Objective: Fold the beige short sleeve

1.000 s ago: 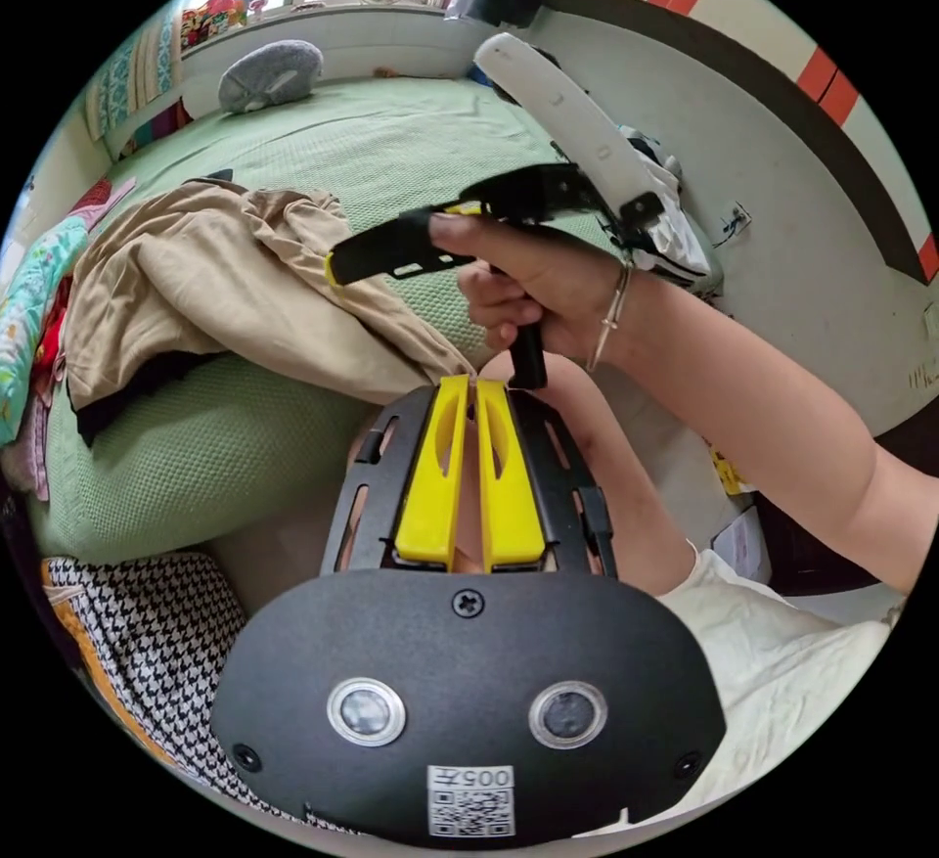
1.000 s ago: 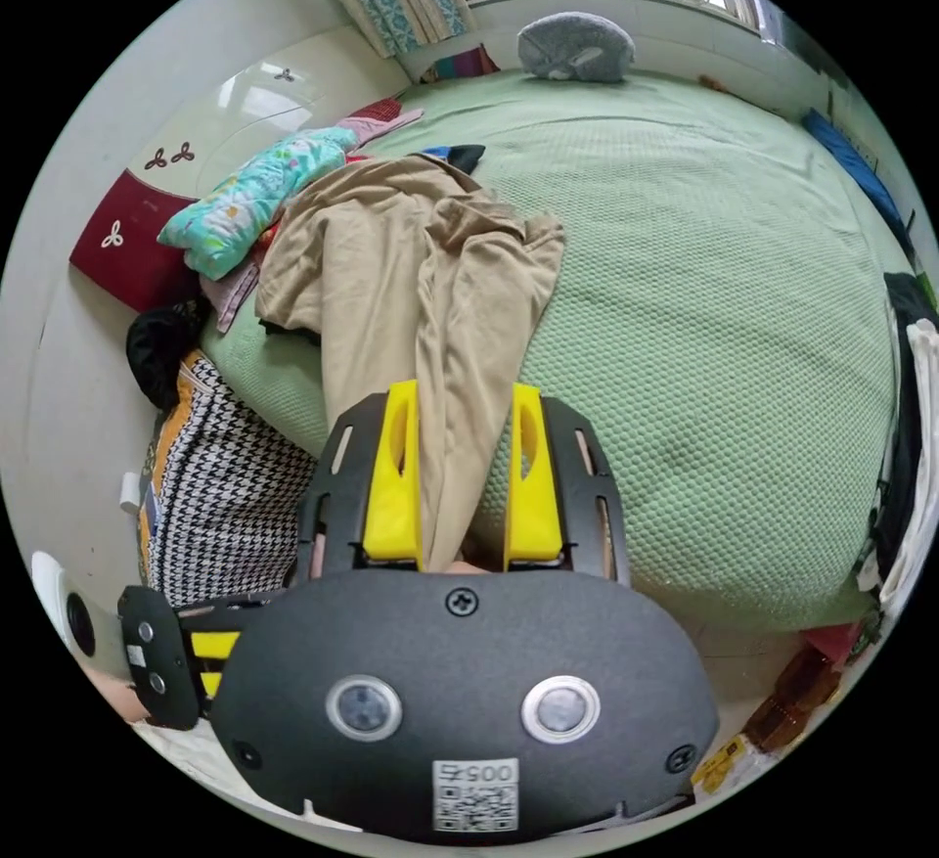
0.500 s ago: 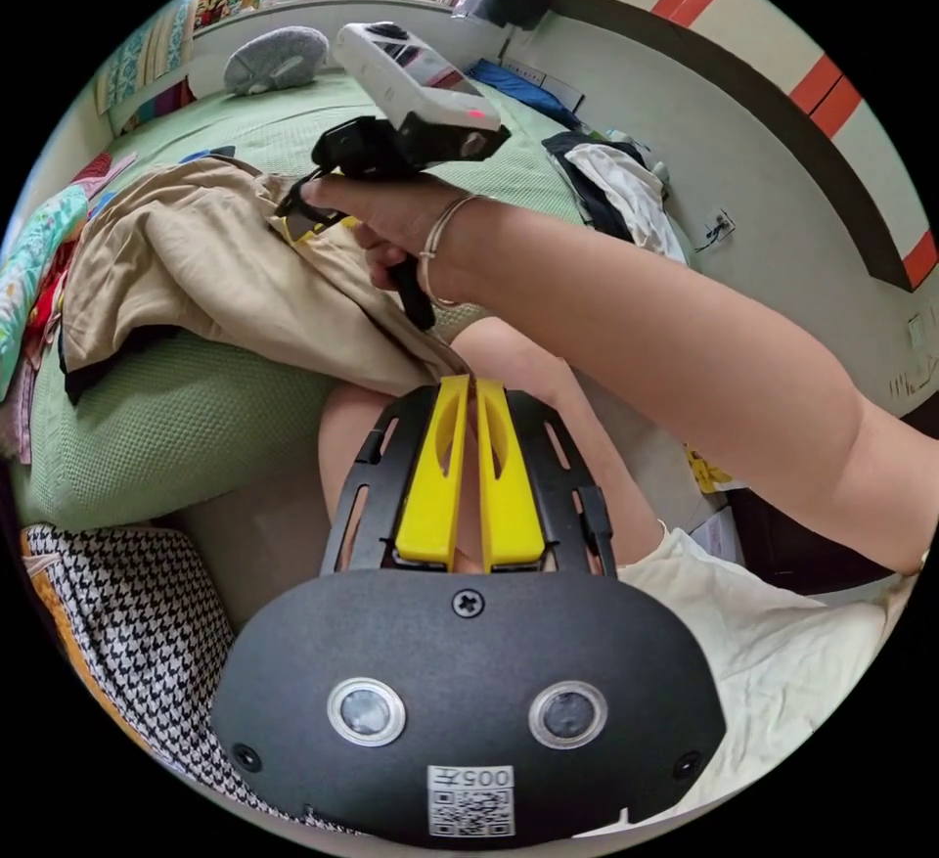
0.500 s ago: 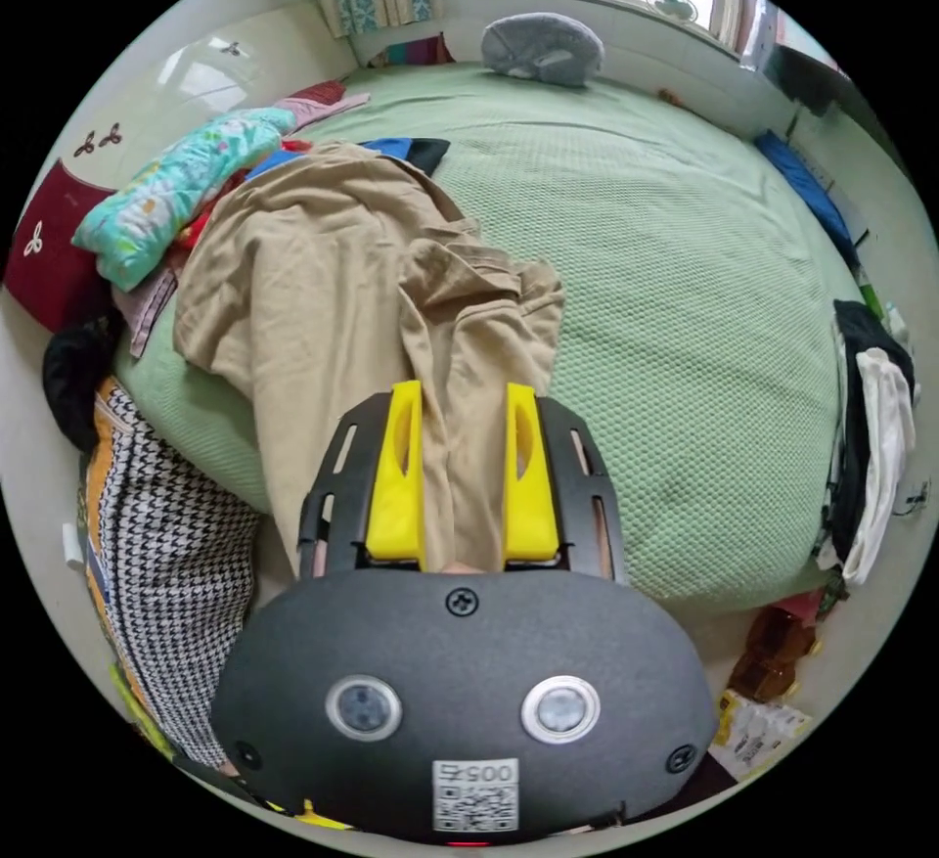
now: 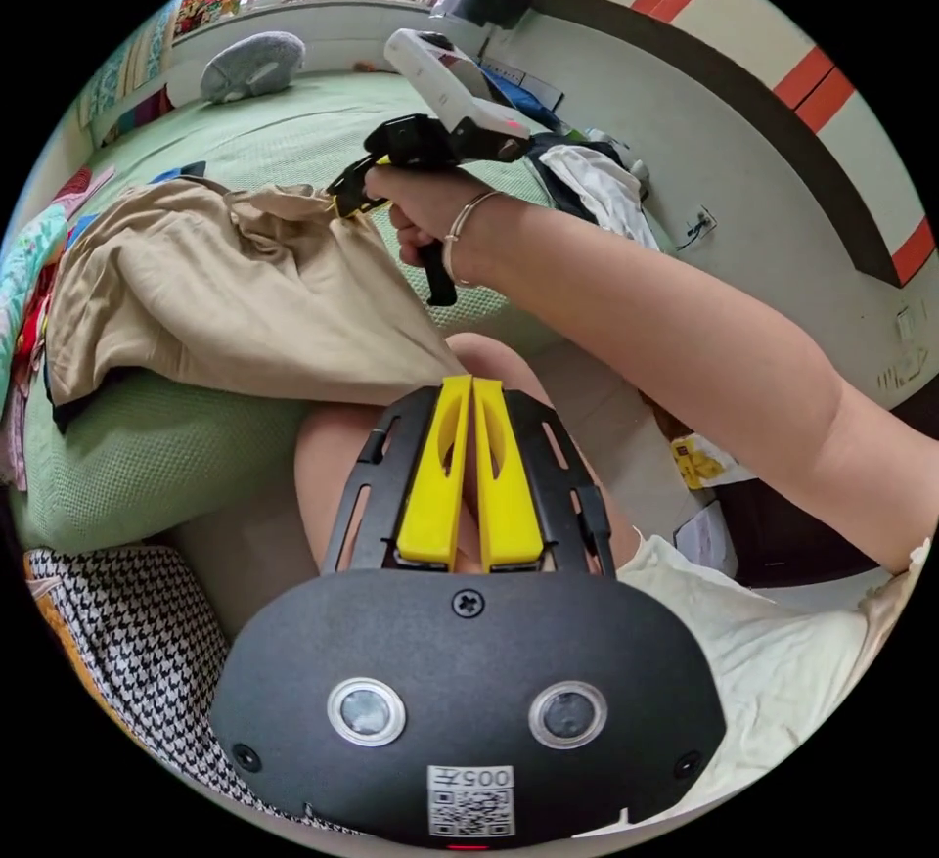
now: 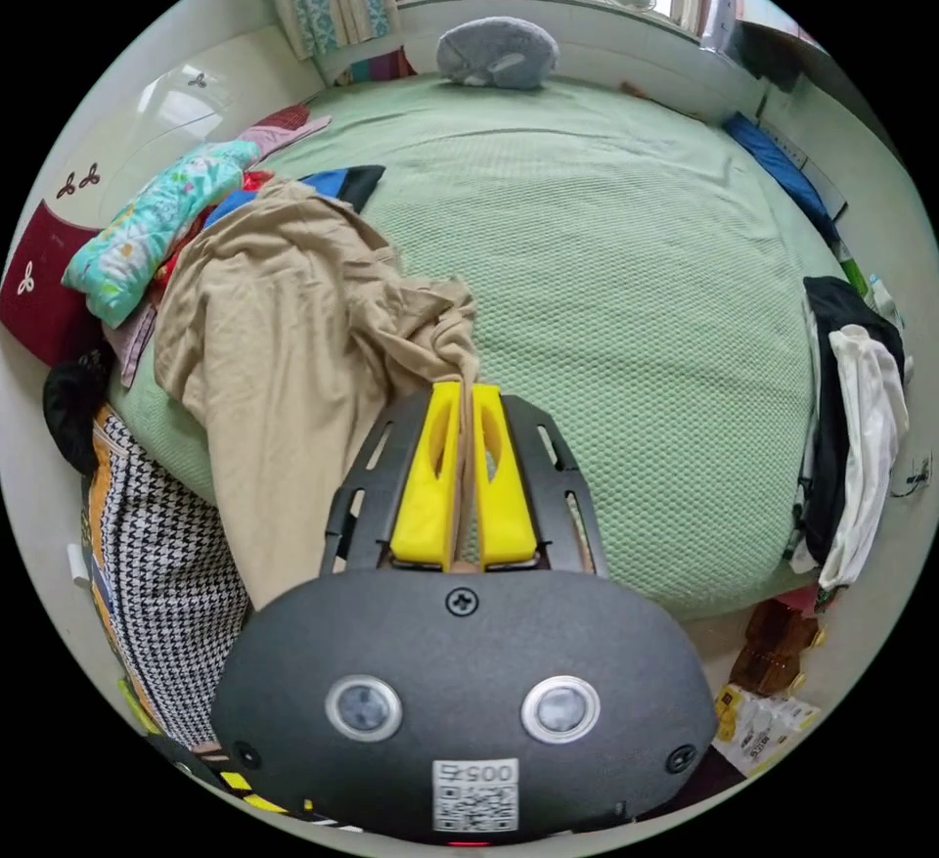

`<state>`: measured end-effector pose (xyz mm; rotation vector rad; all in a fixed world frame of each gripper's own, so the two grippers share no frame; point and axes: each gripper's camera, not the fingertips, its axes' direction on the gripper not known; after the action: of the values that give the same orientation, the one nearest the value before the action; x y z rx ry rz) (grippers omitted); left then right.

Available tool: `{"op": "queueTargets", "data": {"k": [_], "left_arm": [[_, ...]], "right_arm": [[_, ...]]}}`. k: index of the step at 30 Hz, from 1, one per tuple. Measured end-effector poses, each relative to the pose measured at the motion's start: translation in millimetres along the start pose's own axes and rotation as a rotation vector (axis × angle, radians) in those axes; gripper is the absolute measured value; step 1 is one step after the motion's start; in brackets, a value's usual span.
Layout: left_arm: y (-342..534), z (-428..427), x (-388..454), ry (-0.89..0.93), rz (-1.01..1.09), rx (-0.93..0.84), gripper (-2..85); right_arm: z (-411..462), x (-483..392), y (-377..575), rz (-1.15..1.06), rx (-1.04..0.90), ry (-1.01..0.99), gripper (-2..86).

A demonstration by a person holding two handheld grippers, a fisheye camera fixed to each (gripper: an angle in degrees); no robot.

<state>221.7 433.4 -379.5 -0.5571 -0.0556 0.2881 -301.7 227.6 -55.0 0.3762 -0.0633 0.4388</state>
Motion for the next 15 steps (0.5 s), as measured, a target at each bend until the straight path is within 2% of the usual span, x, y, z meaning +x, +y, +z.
{"op": "queueTargets", "data": {"k": [1,5,6,11,15], "left_arm": [[-5,2,2,0.039,-0.001,0.003,-0.1],[-25,21,13,0.386,0.037,-0.008,-0.3],[-28,25,15,0.388,0.03,-0.017,-0.3],[-40,34,31,0.174,0.097,-0.035,-0.2],[-45,30,12,0.065,0.046,-0.036,-0.2]], "right_arm": [[-5,11,-2,0.02,0.012,0.004,-1.3],[-19,44,-5,0.072,0.044,0.009,-1.5],[-19,48,-5,0.08,0.037,0.0,-1.5],[-26,68,-3,0.11,0.054,0.018,-1.6],[-26,76,-6,0.137,0.05,0.049,-1.6]]}}
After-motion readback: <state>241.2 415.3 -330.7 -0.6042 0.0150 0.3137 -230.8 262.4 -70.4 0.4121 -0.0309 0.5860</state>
